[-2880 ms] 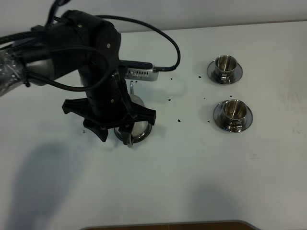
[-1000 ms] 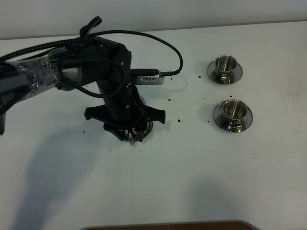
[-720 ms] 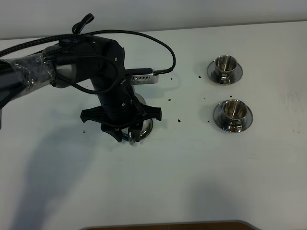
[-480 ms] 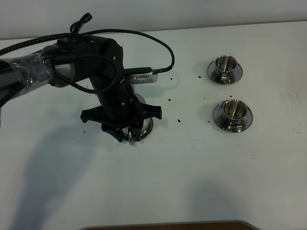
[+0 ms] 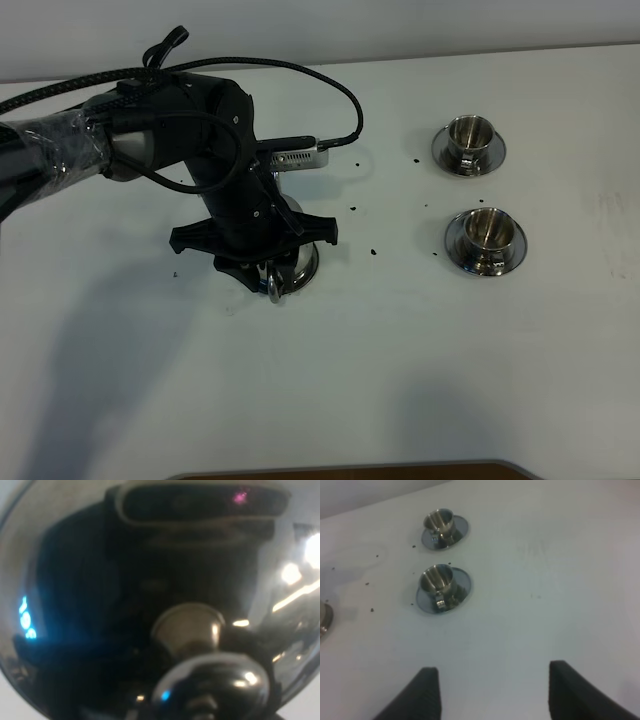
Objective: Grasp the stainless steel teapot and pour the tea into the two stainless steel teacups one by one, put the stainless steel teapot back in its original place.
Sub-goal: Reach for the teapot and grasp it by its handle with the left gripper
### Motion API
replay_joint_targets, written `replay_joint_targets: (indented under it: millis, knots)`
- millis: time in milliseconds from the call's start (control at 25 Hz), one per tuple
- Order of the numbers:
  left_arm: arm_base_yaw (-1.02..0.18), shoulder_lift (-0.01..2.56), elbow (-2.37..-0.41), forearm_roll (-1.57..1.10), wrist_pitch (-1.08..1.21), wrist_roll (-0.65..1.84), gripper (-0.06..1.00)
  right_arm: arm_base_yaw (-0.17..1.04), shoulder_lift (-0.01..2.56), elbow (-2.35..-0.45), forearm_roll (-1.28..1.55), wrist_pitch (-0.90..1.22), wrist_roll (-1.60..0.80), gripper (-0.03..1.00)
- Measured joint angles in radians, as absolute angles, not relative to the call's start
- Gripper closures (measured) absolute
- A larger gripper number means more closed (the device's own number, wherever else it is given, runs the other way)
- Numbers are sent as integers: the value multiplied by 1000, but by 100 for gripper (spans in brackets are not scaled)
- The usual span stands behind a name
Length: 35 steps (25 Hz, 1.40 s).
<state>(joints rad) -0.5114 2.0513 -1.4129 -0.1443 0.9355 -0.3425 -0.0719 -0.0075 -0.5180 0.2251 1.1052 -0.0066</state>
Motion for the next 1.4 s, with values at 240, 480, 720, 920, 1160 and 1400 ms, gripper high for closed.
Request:
replay_joint_targets:
  millis: [240,480,720,920,1160,1400]
  knots:
    - [-511,2051,-1413,-145,936,-335,59,-72,-7,-518,225,1105,-6,49]
    - [-511,2051,-1413,-145,921,-330,70,-72,-7,-518,225,1105,-6,49]
    - [-511,2051,-1413,-145,917,-317,70,-72,-7,-518,225,1105,-6,49]
    - [-511,2051,-1413,-144,915,-289,70,-72,-7,-518,225,1105,-6,49]
    - [-511,2049,-1413,-144,913,-261,70,-72,-7,-518,225,1105,-6,49]
    - [-511,2037,-1413,-130,935,-246,70,-72,-7,-518,225,1105,-6,49]
